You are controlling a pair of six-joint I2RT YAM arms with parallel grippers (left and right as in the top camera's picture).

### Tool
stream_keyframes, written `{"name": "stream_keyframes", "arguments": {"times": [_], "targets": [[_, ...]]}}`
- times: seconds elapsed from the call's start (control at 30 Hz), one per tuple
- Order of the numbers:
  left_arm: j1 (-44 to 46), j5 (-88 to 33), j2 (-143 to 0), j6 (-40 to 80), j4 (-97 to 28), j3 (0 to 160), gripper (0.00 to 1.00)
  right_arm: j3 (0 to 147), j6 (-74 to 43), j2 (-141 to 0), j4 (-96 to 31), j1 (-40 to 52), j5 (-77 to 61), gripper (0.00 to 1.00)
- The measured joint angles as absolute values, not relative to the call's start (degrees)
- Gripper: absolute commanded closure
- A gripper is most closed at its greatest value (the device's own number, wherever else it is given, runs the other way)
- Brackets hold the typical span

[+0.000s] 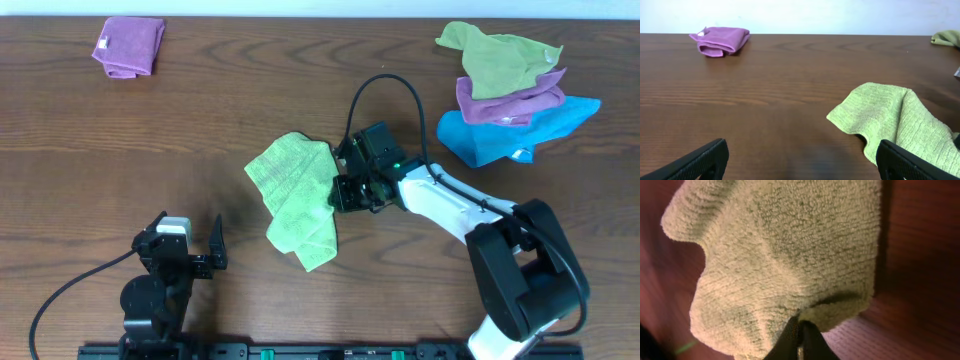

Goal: Fold the cloth
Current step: 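Lift the green cloth with the right gripper and pull it leftward, then swing the held green cloth to the table center with the right gripper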

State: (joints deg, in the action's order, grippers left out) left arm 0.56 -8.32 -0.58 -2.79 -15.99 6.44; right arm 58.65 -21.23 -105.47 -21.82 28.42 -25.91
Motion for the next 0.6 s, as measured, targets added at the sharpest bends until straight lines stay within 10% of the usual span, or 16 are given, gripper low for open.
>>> {"name": "stream_keyframes", "arguments": {"times": [0.6], "targets": [[0.6, -8.3, -0.6, -2.8, -16.0, 6.4, 0.04, 79.3, -18.4, -105.5, -33.9, 27.2, -16.4, 0.99]]}}
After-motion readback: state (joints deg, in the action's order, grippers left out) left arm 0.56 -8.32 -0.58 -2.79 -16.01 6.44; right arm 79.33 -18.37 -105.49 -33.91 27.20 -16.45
